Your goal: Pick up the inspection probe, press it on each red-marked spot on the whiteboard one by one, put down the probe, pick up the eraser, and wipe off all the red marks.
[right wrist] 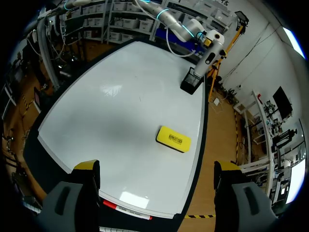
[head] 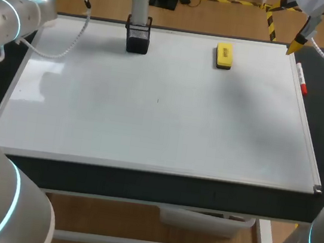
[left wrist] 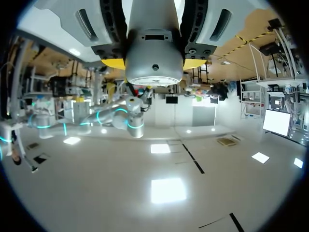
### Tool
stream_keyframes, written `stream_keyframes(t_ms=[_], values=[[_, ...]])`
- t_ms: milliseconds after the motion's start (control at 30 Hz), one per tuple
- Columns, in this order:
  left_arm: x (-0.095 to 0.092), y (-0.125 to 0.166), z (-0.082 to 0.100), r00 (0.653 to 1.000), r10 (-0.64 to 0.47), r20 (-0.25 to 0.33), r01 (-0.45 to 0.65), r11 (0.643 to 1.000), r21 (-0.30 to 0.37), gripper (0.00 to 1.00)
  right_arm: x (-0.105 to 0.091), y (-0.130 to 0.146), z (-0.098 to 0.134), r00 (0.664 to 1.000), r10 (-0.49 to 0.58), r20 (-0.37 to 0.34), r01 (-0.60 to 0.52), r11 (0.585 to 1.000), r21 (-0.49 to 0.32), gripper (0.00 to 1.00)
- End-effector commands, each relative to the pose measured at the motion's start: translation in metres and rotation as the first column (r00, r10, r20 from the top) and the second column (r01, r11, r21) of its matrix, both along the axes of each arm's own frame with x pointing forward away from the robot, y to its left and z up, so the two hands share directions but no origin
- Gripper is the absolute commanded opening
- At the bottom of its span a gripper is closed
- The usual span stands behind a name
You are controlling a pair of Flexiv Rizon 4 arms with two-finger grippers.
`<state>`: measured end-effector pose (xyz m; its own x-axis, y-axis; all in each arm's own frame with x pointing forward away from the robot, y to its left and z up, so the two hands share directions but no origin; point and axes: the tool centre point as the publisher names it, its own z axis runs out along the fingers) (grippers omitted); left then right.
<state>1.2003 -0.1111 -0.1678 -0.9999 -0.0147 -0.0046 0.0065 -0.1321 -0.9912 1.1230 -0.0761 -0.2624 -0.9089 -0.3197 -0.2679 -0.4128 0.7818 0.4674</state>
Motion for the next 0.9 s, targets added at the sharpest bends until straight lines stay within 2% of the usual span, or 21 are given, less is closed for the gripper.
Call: stream_keyframes(t_ms=[33,467,900], values=[[0.011,0.002,-0.007,0.970,-0.242,0.035,0.243,0.970,-0.008,0.00,0.000,0.000,0.001,1.000,0.002,-0.002,-0.002,1.000,-0.005,1.00],[0.022,0.005,-0.023,0.958,-0.281,0.057,0.282,0.959,-0.014,0.00,0.000,0.000,0.001,1.000,0.002,-0.002,-0.002,1.000,-0.005,1.00],[0.021,0.000,-0.045,0.948,-0.318,0.018,0.319,0.948,-0.008,0.00,0.000,0.000,0.001,1.000,0.002,-0.002,-0.002,1.000,-0.005,1.00]])
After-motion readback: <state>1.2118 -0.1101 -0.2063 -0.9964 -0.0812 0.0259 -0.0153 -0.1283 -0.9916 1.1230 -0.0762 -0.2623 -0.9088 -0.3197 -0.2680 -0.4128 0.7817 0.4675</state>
